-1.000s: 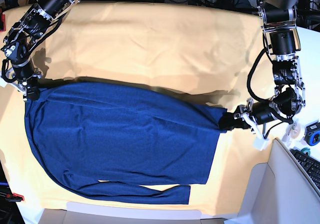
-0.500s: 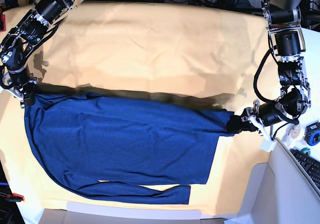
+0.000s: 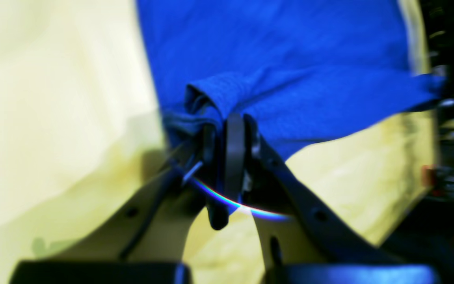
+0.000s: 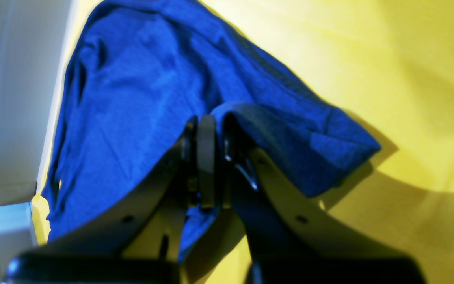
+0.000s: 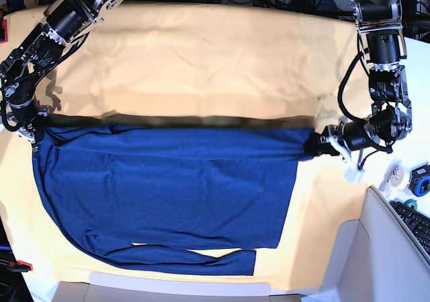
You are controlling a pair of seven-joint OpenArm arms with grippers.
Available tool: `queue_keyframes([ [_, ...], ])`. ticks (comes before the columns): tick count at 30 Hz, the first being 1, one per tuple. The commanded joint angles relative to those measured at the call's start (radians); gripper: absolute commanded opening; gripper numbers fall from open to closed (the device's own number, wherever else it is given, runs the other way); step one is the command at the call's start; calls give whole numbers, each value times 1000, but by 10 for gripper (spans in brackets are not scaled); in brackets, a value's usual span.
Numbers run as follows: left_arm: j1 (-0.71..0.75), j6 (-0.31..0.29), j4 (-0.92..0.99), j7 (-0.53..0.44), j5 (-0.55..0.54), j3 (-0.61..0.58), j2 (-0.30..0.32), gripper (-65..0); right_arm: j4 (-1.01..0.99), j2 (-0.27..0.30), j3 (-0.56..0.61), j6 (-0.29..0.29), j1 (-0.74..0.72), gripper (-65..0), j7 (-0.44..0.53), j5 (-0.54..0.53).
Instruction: Fold the T-shirt properly
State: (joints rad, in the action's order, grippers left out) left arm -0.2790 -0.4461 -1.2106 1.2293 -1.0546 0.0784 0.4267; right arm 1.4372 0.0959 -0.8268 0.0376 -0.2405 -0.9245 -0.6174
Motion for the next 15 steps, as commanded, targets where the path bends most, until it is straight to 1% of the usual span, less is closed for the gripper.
queue_keyframes([
  [1,-13,-3,-13,-16,23,5,5,-648,17,17,1,-9,-18,-650,25,21],
  [4,16,-3,-13,-44,87,5,1,-613,15,17,4,-9,-16,-650,23,90],
  [6,28,-3,-13,-62,110,5,1,-566,15,17,28,-9,-16,-646,22,127],
  [7,31,-3,-13,-70,116,5,1,-538,15,18,42,-9,-12,-628,22,141],
  [9,34,-3,-13,-73,122,5,1,-494,15,20,67,-9,-4,-573,22,167],
  [10,34,-3,-13,-73,122,5,1,-483,12,20,77,-9,-3,-540,22,178],
  [12,33,-3,-13,-70,122,4,1,-480,-5,20,91,-9,-3,-459,22,198],
  [15,30,-3,-13,-65,122,2,1,-477,-23,21,91,-9,-3,-366,22,202],
])
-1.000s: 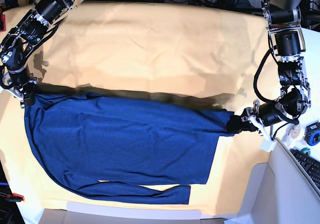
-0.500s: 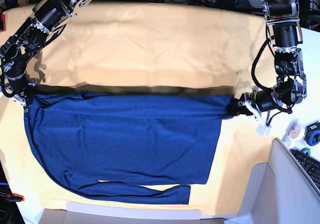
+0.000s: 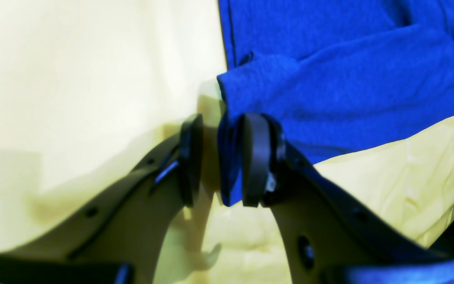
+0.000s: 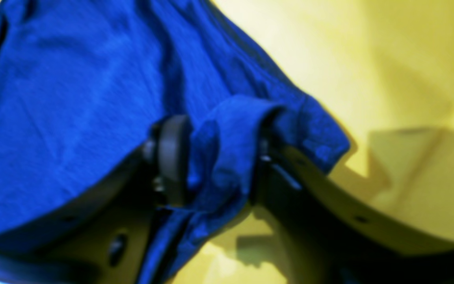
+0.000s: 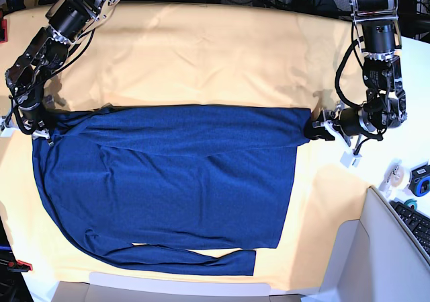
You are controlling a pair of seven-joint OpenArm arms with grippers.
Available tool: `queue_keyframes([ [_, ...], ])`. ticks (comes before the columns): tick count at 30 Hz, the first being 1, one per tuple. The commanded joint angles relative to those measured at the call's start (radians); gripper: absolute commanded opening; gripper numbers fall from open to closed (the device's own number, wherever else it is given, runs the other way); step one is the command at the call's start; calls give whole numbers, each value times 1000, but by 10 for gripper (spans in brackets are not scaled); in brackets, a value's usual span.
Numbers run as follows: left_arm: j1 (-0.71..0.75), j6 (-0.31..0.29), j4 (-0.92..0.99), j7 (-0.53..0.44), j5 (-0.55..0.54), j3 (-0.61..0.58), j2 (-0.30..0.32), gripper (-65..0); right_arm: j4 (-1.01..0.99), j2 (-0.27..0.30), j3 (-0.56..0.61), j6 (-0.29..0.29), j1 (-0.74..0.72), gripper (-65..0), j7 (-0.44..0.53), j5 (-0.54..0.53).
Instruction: Fold the T-shirt properly
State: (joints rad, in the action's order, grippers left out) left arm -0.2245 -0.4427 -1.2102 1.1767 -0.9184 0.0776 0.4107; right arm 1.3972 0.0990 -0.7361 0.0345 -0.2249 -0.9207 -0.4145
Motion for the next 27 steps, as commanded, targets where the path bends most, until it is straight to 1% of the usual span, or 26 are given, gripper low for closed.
queue_keyframes([
  [1,-25,-6,-13,-13,-14,-5,18,-477,15,18,0,-6,-18,-348,16,-1],
  [2,-26,-6,-13,-13,-14,-22,21,-476,15,18,0,-8,-17,-337,16,-1],
  [6,-26,-6,-13,-13,-14,-60,24,-475,21,20,0,-8,-14,-334,15,-1],
  [10,-26,-6,-18,-11,-14,-71,24,-475,43,54,2,-8,-5,-333,9,-4],
  [13,-26,-6,-18,-11,-14,-71,24,-475,100,57,2,-8,-5,-332,-11,-2],
  [15,-26,-6,-18,-11,-14,-71,24,-475,132,75,2,-8,-8,-332,-34,-5],
  [17,-26,-6,-20,-11,-14,-71,24,-475,147,78,2,-8,-12,-332,-51,-7],
  [20,-26,-6,-20,-11,-14,-71,24,-475,179,87,2,-8,-8,-332,-54,-7],
  [23,-25,-6,-20,-11,-14,-71,24,-475,218,80,-6,-8,22,-332,-65,-14],
  [24,-23,-6,-20,-11,-14,-71,24,-475,228,67,-9,-8,40,-332,-74,-36],
  [27,-23,-6,-20,-11,-14,-71,24,-475,228,9,-101,-8,95,-332,-77,-174],
])
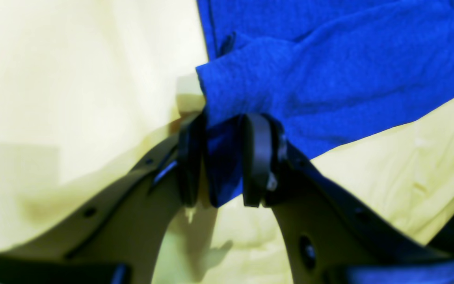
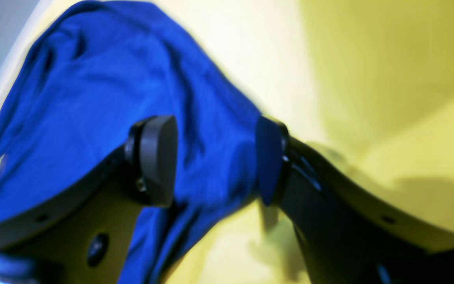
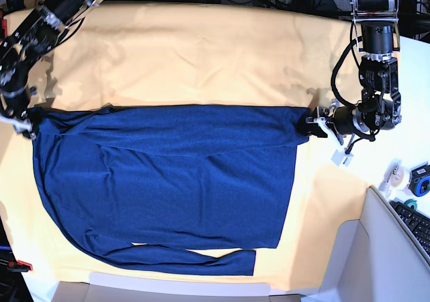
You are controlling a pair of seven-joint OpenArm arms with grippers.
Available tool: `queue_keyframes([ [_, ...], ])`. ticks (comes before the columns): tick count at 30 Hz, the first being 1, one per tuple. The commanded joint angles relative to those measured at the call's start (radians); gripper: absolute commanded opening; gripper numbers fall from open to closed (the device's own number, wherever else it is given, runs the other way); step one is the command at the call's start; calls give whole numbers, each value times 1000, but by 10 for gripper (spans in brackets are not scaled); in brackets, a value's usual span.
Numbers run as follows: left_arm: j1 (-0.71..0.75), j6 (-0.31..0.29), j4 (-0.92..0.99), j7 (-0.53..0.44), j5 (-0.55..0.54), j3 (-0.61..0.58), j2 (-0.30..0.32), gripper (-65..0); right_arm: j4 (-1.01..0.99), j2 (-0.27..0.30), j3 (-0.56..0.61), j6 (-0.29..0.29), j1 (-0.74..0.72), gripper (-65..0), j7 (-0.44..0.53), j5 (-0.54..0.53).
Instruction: Fold the T-shirt properly
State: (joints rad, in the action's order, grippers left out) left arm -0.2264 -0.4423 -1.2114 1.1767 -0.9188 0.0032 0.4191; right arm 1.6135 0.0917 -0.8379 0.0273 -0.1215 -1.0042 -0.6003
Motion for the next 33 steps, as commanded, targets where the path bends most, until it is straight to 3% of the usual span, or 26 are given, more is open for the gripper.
queue_keyframes([
  [1,-21,-6,-18,-11,-13,4,16,-475,6,-2,-34,0,3,-332,6,-31],
  [4,-20,-6,-18,-11,-13,4,16,-475,-42,-37,-128,1,7,-332,8,-106],
  [12,-18,-6,-18,-11,-13,4,16,-475,-175,-43,-254,0,-63,-333,9,-120],
  [20,-18,-6,-18,-10,-15,4,14,-475,-255,-45,-255,0,-157,-334,11,-117],
  [25,-18,-6,-18,-10,-15,4,14,-475,-322,-40,-245,0,-174,-334,87,-116],
  [31,-18,-6,-18,-10,-15,4,14,-475,-359,-36,-223,0,-186,-338,103,-114],
  [33,-18,-6,-18,-10,-15,4,14,-475,-361,-36,-223,0,-186,-386,103,-114],
])
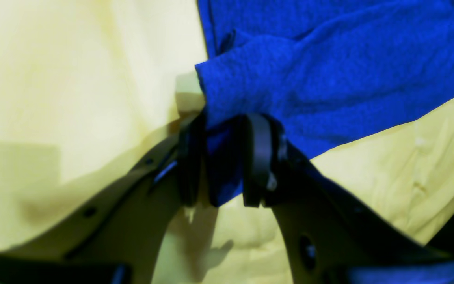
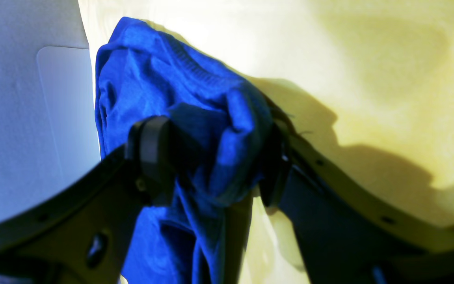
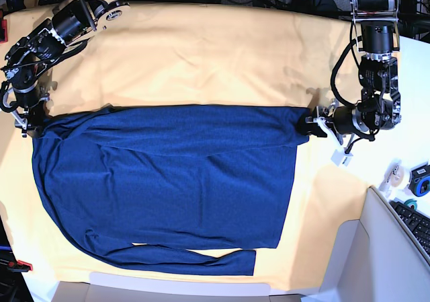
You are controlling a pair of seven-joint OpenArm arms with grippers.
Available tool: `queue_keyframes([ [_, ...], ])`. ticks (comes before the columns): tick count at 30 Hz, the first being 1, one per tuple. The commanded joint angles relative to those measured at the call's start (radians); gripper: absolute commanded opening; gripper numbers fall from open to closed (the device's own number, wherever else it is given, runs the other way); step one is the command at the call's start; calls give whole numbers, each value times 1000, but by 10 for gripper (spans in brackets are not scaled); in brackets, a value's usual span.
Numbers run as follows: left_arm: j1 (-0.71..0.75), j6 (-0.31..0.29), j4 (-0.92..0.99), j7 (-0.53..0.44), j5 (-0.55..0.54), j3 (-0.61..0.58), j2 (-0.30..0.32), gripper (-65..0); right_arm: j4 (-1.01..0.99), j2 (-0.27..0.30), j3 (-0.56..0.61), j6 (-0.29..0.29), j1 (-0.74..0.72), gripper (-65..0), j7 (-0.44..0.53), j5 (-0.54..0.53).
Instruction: Fold the T-shirt properly
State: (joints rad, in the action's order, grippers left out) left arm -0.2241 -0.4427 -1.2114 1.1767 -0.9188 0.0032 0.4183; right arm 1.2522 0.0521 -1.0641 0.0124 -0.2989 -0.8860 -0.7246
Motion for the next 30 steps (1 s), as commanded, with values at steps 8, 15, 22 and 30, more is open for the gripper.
queue_keyframes([
  [8,-21,-6,-12,-8,-15,4,12,-474,-19,16,26,14,-7,-650,-19,12],
  [15,-25,-6,44,33,-23,11,11,-400,-48,30,37,14,-6,-650,-19,10],
  [22,-27,-8,112,36,-92,8,-3,-397,-48,27,37,14,-6,-650,-19,9],
  [30,-27,-8,107,84,-205,5,-5,-400,-48,24,37,14,-6,-650,-19,7],
])
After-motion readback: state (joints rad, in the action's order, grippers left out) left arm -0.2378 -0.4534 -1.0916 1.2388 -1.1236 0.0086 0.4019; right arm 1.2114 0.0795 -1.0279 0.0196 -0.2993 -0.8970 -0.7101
